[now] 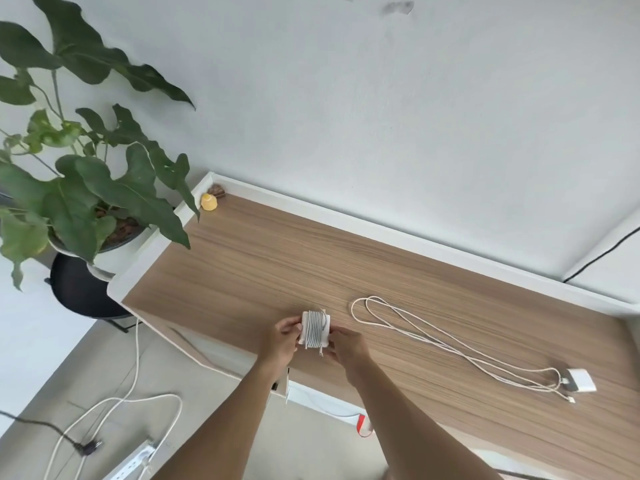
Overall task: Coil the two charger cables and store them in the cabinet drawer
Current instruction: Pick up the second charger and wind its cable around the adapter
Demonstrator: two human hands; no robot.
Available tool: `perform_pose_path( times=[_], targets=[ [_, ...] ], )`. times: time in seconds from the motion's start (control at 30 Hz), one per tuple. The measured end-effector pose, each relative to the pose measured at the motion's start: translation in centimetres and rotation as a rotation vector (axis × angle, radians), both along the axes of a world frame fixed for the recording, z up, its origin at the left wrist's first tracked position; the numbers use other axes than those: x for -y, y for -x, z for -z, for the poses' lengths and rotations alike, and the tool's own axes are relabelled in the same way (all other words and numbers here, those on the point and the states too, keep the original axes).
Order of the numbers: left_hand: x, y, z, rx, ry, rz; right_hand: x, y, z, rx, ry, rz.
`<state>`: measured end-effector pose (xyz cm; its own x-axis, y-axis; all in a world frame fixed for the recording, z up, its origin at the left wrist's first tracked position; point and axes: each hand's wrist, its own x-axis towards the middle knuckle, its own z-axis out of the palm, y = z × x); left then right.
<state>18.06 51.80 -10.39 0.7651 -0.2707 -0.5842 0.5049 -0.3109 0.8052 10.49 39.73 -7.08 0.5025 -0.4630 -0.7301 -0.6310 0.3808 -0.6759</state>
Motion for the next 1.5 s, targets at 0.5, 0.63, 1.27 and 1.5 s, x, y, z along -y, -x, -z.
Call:
perform_pose_path(
  times=[0.5,0.63,1.27,1.5],
  targets=[
    [5.1,-0.6,-6.5,0.695,-0.352,0.169,7.2,1.9,-2.8,0.019,0.211,-0.087],
    [10.8,2.3,-7.2,0.717,-0.311,0.542,11.1,4.8,-3.2,0.01,0.293,-0.088],
    [33.1,15.9,-5.6,0.793,-0.311,1.068,31.1,23.0,-2.4,-0.252,0.667,0.171],
    [42.1,22.9,-3.8,0.855,-0.217,1.161,36.1,30.9,-0.5,-0.387,0.543,0.343]
  ],
)
